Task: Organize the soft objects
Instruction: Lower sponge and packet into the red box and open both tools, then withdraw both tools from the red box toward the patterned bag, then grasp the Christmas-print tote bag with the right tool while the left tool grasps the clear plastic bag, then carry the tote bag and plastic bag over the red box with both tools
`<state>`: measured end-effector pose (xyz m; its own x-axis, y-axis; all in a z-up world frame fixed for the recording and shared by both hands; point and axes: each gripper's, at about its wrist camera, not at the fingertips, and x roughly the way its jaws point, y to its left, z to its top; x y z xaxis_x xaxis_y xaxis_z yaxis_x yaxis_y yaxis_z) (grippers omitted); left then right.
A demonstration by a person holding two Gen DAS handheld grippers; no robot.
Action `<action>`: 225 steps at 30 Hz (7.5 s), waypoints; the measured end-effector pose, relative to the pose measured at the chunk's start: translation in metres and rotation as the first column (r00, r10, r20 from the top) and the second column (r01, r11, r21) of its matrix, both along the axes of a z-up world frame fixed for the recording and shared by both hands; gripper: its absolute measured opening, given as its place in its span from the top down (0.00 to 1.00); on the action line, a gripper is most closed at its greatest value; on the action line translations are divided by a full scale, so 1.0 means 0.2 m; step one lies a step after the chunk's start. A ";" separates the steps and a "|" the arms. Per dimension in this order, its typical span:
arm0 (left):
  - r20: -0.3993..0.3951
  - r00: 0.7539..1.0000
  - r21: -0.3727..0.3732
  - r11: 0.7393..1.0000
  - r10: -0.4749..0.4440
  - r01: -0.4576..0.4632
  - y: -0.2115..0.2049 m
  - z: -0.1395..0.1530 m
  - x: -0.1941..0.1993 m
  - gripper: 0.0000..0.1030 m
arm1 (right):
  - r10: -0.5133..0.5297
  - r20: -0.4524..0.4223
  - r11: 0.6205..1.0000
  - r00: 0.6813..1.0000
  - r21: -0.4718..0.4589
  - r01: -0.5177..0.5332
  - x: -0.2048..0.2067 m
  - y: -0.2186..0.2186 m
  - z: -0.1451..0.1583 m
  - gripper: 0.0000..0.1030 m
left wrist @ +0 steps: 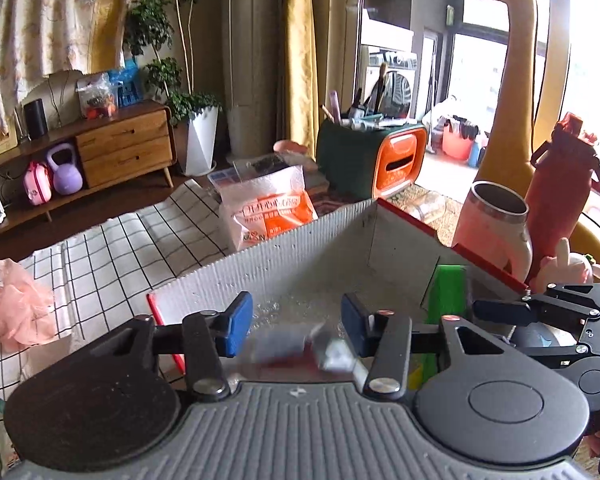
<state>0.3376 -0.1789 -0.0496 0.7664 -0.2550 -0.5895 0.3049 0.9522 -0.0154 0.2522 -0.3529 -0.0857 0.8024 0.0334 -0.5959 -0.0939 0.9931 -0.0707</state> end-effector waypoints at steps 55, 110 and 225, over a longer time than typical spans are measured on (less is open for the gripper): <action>0.005 0.999 -0.081 0.996 0.048 -0.047 0.41 0.13 -0.72 0.19 | 0.172 0.099 0.975 0.980 0.129 -0.184 -0.50 0.39 0.32 0.02; 0.007 0.978 -0.051 0.977 0.207 -0.206 0.98 -0.54 -0.80 0.01 | 0.236 -0.142 0.965 0.961 0.152 -0.214 0.19 1.24 -0.04 0.03; -0.039 0.996 -0.124 0.989 0.079 -0.083 0.15 0.24 0.03 0.70 | -0.210 0.151 0.786 0.966 0.614 0.075 0.14 -0.37 0.36 0.86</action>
